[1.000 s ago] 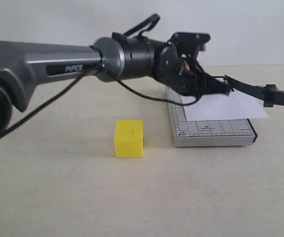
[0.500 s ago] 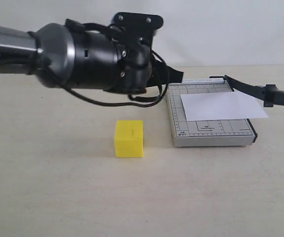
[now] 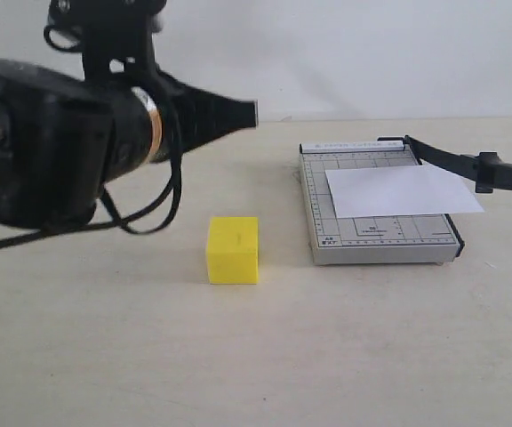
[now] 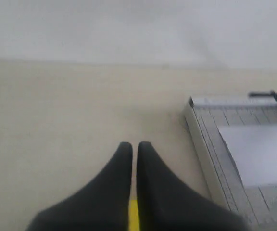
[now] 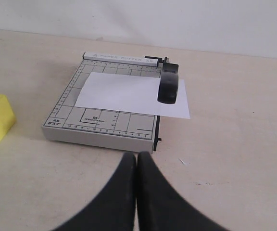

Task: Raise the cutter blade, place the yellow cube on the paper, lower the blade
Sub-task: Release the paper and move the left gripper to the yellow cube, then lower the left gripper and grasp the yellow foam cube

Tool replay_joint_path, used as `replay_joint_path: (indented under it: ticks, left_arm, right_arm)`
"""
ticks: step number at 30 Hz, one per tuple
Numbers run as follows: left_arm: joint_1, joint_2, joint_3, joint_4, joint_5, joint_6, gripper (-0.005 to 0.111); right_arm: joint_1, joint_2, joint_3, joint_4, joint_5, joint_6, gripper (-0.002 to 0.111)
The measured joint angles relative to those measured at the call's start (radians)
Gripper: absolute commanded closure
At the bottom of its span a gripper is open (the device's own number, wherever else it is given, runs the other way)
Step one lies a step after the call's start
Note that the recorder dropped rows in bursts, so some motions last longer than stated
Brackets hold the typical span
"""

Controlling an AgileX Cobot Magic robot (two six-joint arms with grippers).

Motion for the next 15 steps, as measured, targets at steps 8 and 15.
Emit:
replay_joint_path:
  ticks: [8,15]
  left_arm:
    - [-0.002,-0.006,0.133,-0.011,-0.242,-0.015,0.090]
    - [-0.002,0.018,0.135,0.071,-0.215,-0.021,0.017]
  right_arm:
    - [0.000,0.000,0.000,0.000,0.000,0.000,0.108]
    - [0.000,0.000,0.000,0.002,0.000,0.000,0.108]
